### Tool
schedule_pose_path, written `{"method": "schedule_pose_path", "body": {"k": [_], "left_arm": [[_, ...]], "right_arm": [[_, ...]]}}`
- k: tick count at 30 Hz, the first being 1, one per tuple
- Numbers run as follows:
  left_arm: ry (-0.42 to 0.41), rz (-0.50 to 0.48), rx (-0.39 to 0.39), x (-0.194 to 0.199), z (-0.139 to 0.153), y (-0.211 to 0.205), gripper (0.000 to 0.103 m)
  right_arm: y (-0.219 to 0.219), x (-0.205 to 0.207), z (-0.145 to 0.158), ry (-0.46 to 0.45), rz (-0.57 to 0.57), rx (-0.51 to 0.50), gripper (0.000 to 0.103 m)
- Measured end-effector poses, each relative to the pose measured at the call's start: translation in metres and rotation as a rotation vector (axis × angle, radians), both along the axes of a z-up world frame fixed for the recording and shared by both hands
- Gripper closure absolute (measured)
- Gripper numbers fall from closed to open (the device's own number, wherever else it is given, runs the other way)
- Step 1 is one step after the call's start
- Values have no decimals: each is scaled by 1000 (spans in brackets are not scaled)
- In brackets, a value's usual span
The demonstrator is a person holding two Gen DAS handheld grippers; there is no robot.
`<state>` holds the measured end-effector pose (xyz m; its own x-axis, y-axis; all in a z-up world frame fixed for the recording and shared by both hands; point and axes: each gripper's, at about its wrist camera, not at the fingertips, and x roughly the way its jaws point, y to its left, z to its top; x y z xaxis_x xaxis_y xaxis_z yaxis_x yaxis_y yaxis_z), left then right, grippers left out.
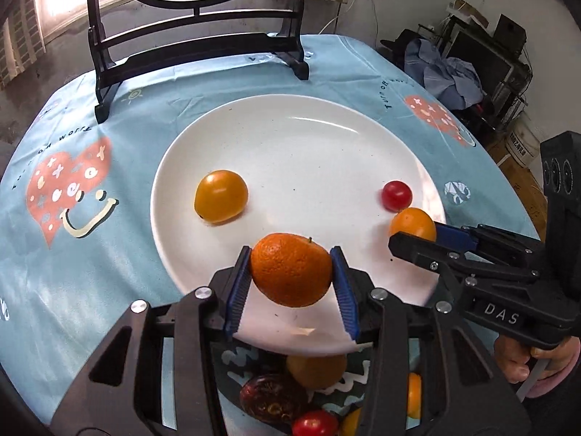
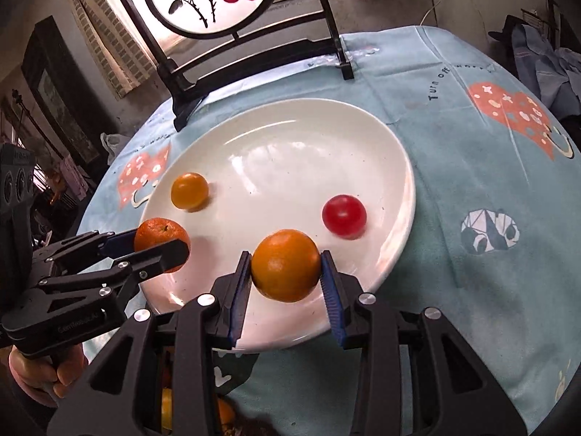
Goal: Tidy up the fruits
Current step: 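Lower both held fruits onto the white plate and open both grippers, then grasp the large dark-red tomato with the right gripper while the left grasps a dark brown fruit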
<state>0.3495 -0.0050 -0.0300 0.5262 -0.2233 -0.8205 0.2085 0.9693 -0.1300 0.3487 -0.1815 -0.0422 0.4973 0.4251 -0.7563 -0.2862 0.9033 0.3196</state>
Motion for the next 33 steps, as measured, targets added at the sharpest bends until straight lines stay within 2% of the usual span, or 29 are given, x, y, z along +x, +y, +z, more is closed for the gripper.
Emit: {"method": "schedule_pose_path", "body": {"k": [1,2,3,4,5,7,10,15,20,22,25,31,33], "left_arm": [[10,-1,13,2,-2,-2,57],[13,3,26,3,-2,-3,52],[-8,10,30,0,3,-2,36],[-46,20,27,-5,10,0,29],[-86,28,24,-12,20,2,27],[-145,39,10,-31,39,8,13],[-206,60,-2,-69,56,19,6],[-211,91,-6,-132,51,39,4],[-186,112,13,-190,25,56,4],[-182,108,27,-209,15,60,4],[-170,101,14,-232,2,65,4],[-171,127,2,-256,-8,76,4],[-183,124,12,-262,-8,77,4]], "right_arm": [[2,0,-1,4,5,-5,64],[3,0,0,-1,9,-4,57],[1,-3,3,-11,6,-2,55],[-1,-7,9,-25,4,8,54],[-5,-12,16,-48,8,31,53],[-13,-24,30,-100,14,80,50],[-26,-45,39,-164,4,105,48],[-45,-86,21,-142,-14,115,48],[-61,-137,3,-100,-19,151,48],[-59,-154,1,-104,0,120,48],[-50,-168,-1,-122,20,21,48],[-34,-162,-7,-91,30,-91,48],[-32,-157,-12,-63,28,-117,54]]}}
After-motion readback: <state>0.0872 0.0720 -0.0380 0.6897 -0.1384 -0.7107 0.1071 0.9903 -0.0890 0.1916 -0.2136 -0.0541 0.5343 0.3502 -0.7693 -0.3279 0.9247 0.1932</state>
